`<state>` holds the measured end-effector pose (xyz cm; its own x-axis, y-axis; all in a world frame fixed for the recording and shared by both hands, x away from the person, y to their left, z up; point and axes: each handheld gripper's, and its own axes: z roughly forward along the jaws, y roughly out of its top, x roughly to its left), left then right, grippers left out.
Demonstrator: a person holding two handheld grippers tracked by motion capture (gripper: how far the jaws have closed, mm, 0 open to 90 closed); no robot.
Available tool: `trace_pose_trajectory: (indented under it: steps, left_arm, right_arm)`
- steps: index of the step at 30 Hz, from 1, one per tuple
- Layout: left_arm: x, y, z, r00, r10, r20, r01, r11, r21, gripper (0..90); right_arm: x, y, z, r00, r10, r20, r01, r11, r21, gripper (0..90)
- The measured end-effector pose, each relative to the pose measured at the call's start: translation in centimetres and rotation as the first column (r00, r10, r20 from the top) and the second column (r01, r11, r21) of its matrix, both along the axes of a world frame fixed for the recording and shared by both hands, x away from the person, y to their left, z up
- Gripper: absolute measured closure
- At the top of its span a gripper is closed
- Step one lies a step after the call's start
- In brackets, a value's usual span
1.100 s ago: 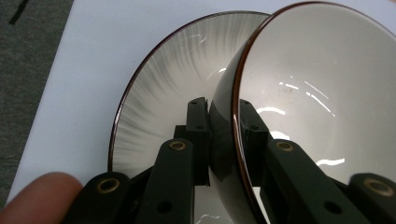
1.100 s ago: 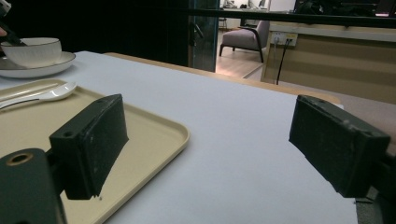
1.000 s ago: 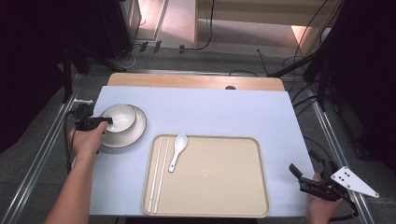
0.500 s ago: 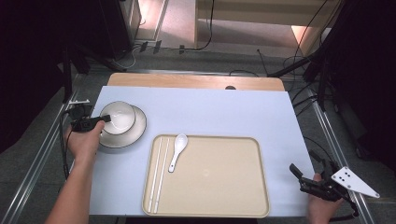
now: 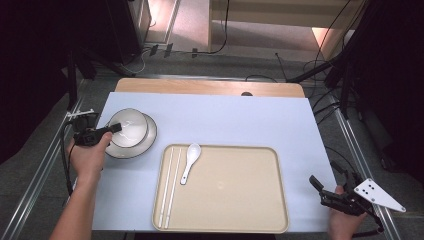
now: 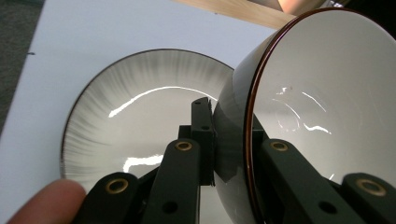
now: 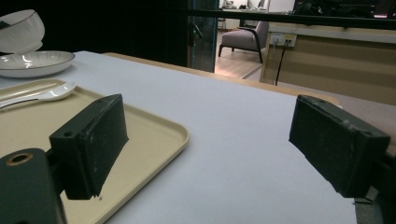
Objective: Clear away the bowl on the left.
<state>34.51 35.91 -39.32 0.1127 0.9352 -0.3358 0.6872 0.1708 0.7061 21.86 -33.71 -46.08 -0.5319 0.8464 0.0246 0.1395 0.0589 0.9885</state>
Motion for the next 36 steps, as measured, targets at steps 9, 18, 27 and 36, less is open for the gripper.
trace_pose_trajectory:
  steps: [9,18,27,36]
  left_arm:
    - [-1.6,-2.3,0.9,0.9953,-0.096,0.006,0.096,0.9951,-0.02,82.5]
    - [-3.8,-4.9,1.5,0.9814,-0.191,0.017,0.192,0.9813,-0.016,82.5]
    - [-5.3,-7.0,0.9,0.9677,-0.252,0.009,0.252,0.9676,-0.014,82.5]
    - [-7.2,-9.8,-0.5,0.9407,-0.339,-0.014,0.339,0.9408,-0.005,82.5]
  right_arm:
    - [0.0,0.1,0.0,1.0,0.0,-0.001,0.0,1.0,-0.003,11.9]
    - [0.0,0.1,0.0,1.0,0.003,-0.001,-0.003,1.0,-0.004,11.9]
    - [0.0,0.2,0.0,1.0,0.004,-0.002,-0.004,1.0,-0.003,11.8]
    - [0.0,0.1,-0.1,1.0,0.002,-0.001,-0.002,1.0,0.0,11.9]
